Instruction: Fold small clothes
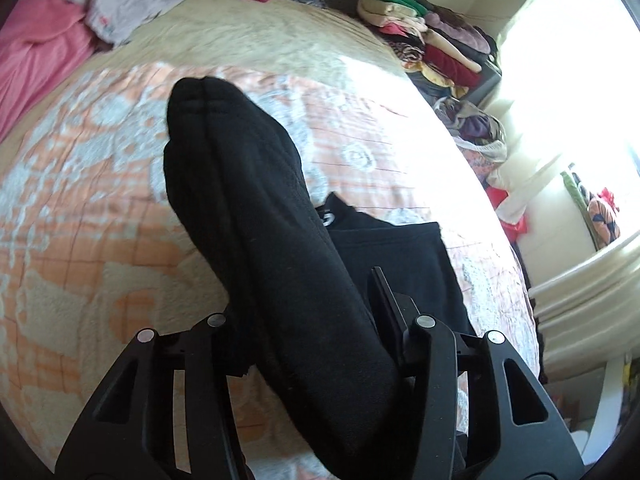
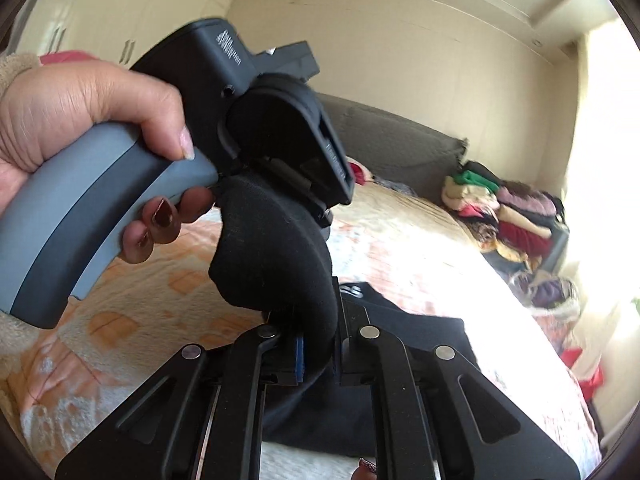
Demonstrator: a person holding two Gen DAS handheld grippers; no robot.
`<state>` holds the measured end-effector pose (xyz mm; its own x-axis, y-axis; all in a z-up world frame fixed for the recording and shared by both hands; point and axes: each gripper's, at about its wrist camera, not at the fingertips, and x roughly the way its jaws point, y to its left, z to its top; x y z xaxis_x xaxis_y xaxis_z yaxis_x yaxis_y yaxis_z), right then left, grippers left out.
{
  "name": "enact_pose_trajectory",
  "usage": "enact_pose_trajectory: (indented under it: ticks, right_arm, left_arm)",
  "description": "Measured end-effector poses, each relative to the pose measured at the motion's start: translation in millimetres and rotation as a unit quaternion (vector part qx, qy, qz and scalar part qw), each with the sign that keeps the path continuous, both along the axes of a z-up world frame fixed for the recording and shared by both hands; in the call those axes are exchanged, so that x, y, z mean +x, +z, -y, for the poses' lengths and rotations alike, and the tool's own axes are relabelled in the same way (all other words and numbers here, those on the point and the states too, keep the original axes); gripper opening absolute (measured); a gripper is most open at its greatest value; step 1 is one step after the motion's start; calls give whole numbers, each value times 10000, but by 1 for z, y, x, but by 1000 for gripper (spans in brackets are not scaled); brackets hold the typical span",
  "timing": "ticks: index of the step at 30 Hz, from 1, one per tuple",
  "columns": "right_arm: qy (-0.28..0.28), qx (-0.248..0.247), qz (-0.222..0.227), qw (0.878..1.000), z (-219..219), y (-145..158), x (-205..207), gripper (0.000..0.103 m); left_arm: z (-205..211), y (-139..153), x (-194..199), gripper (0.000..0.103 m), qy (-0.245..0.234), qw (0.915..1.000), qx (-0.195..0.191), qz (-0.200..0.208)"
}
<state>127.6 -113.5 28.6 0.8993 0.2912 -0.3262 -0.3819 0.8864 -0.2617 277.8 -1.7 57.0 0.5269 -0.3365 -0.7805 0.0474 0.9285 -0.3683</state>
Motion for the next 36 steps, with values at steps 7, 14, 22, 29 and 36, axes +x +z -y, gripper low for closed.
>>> enact_pose_trajectory:
  ticks: [7, 14, 22, 29, 36]
  right_arm:
    - [-419, 423, -356, 9976, 46, -7, 11, 8]
    - [-692, 735, -824, 9915, 74, -26, 20, 8]
    - [-845, 2268, -2450, 9388, 132, -76, 55, 10]
    - [-541, 3609, -3061, 8793, 162, -74, 64, 45]
    - [-537, 3617, -3296, 8704, 165, -64, 110, 57]
  left_arm:
    - [65, 0, 18, 40, -329, 9990, 307, 1]
    - [106, -14, 29, 44, -555, 9973, 463, -134]
    - [100, -18, 20, 89, -546, 9982, -249, 57]
    - [57, -56, -1, 86, -78, 9973, 731, -21]
    - [60, -76, -23, 86, -180, 9955, 930, -64]
